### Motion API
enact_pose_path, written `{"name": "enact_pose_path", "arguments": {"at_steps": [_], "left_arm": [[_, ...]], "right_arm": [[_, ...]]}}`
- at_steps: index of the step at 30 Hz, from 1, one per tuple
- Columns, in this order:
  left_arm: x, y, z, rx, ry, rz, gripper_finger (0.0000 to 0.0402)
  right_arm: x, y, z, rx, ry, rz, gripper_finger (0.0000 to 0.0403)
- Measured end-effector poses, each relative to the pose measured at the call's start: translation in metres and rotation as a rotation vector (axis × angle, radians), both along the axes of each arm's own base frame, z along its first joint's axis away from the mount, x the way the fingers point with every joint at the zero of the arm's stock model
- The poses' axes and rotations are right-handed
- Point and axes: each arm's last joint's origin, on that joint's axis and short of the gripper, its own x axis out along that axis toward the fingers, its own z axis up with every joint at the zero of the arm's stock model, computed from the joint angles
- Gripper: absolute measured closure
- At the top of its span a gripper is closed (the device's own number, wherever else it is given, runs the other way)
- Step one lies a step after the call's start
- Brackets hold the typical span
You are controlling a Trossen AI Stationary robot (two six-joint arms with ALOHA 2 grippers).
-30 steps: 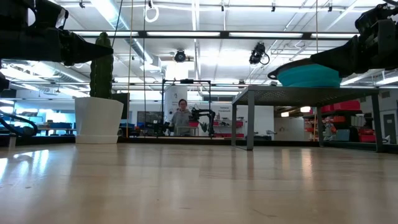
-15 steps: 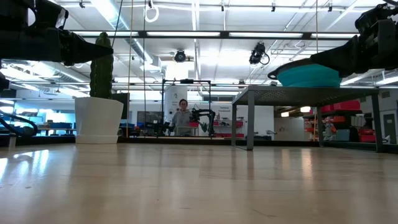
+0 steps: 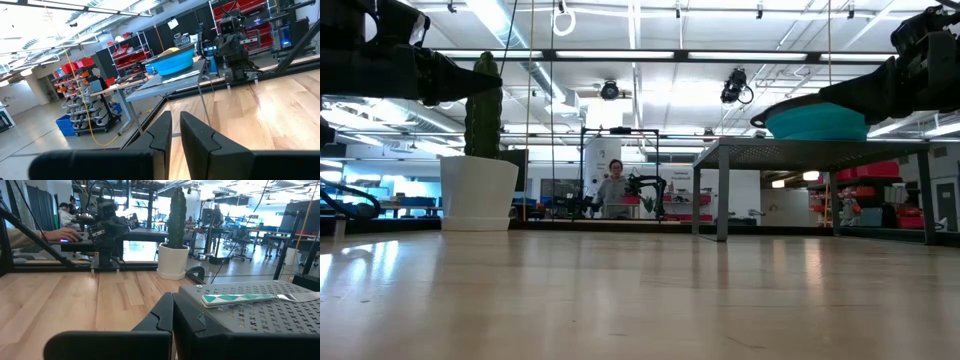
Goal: Pick & Place Fruit
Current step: Return to Home Position
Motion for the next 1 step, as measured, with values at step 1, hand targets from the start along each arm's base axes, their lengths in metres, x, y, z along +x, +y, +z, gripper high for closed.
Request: {"name": "enact_pose_path", "arguments": {"at_steps": [1], "left_arm": [[0.0, 0.0, 0.0001, -0.002, -0.001, 0.0, 0.0356]], "right_arm": [[0.0, 0.0, 0.0, 0.0, 0.0, 0.0, 0.04]]}}
